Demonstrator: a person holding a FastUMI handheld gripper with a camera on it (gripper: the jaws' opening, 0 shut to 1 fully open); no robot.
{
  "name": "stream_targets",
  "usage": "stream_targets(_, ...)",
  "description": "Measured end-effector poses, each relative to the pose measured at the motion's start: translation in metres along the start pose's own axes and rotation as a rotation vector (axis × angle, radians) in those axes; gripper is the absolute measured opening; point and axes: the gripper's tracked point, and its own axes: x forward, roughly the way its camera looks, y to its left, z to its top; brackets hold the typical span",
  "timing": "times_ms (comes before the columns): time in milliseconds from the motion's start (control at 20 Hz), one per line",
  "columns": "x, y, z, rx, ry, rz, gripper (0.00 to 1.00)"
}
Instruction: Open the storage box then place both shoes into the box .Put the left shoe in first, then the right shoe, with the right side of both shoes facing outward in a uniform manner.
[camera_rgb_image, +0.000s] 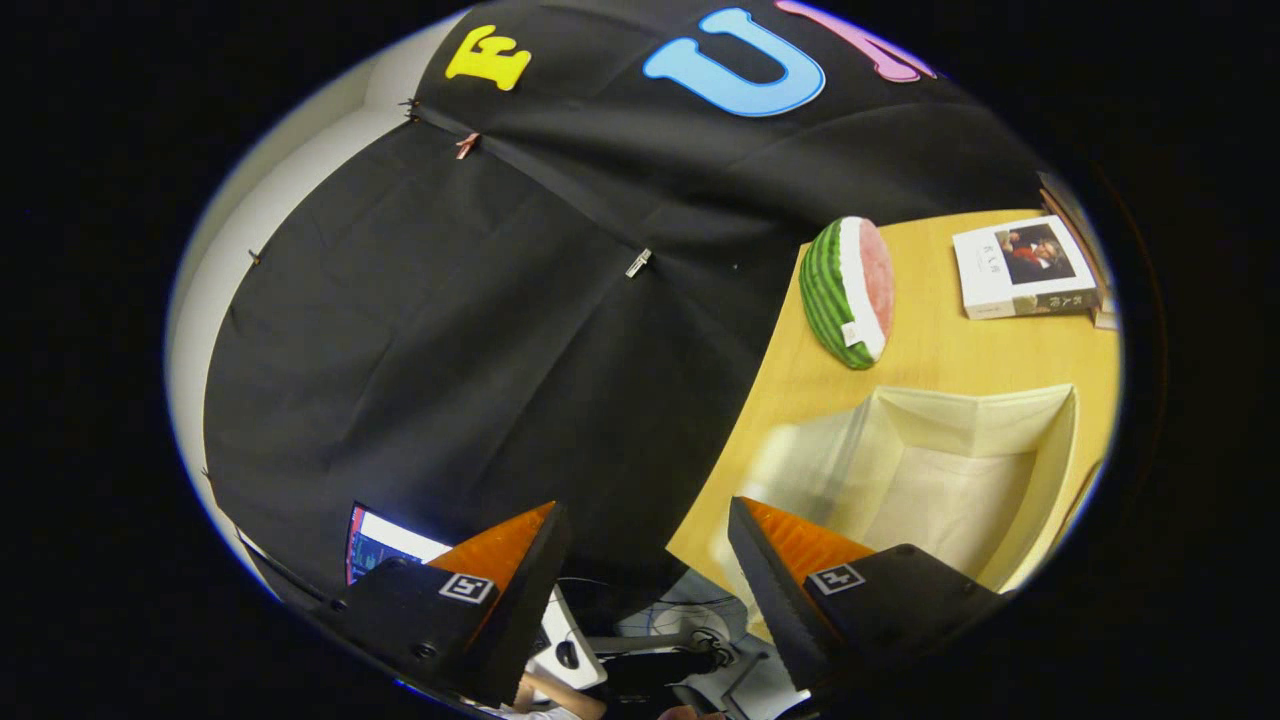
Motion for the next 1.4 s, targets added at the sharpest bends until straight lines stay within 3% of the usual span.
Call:
stream_targets(300, -0.089, -0.069, 0.011, -0.128, -0.088, -0.138, 0.97)
stream_targets(600, -0.192, -0.173, -0.006, -0.222, -0.168, -0.405, 0.98)
stream_targets(850, -0.247, -0.258, -0.045, -0.259, -0.118, -0.624, 0.98)
stream_targets(1050, -0.271, -0.308, -0.087, -0.278, -0.021, -0.735, 0.98)
stream_targets(1300, -0.269, -0.36, -0.13, -0.236, 0.077, -0.799, 0.98)
stream_targets(1400, -0.263, -0.381, -0.138, -0.225, 0.095, -0.829, 0.93)
